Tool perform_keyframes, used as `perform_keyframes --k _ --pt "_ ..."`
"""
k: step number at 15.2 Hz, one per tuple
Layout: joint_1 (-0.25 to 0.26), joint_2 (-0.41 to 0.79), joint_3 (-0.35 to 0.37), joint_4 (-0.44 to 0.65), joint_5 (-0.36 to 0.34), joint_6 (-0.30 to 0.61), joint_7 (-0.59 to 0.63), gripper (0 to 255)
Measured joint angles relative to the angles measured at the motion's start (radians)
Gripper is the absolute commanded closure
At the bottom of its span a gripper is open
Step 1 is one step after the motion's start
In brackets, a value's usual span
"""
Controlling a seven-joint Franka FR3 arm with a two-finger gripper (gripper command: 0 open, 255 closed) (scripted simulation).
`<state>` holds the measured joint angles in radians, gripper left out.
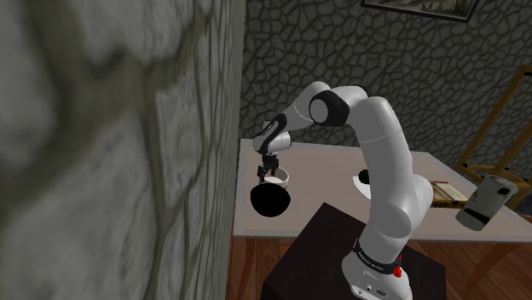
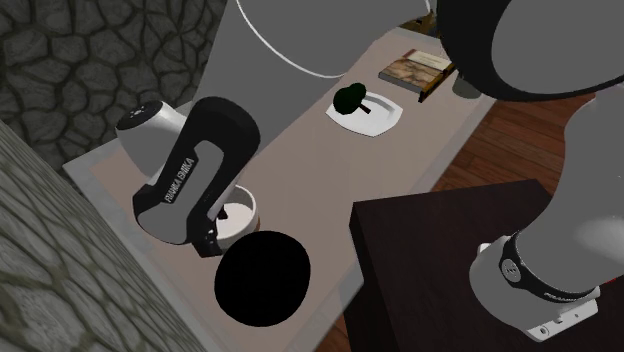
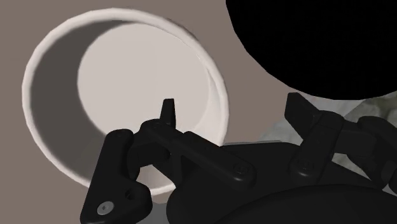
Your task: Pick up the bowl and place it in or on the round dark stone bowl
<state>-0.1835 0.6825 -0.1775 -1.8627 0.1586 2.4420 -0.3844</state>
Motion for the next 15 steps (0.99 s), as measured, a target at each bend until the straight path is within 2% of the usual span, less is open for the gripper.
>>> perform_keyframes --k 8,14,15 --pt "-0.015 0.098 0.016 0.038 0.015 0.06 -0.011 0" --pt "-0.017 0.102 0.017 0.039 0.015 0.065 -0.013 0" --pt "-0.017 0.102 0.017 0.039 0.015 0.065 -0.013 255"
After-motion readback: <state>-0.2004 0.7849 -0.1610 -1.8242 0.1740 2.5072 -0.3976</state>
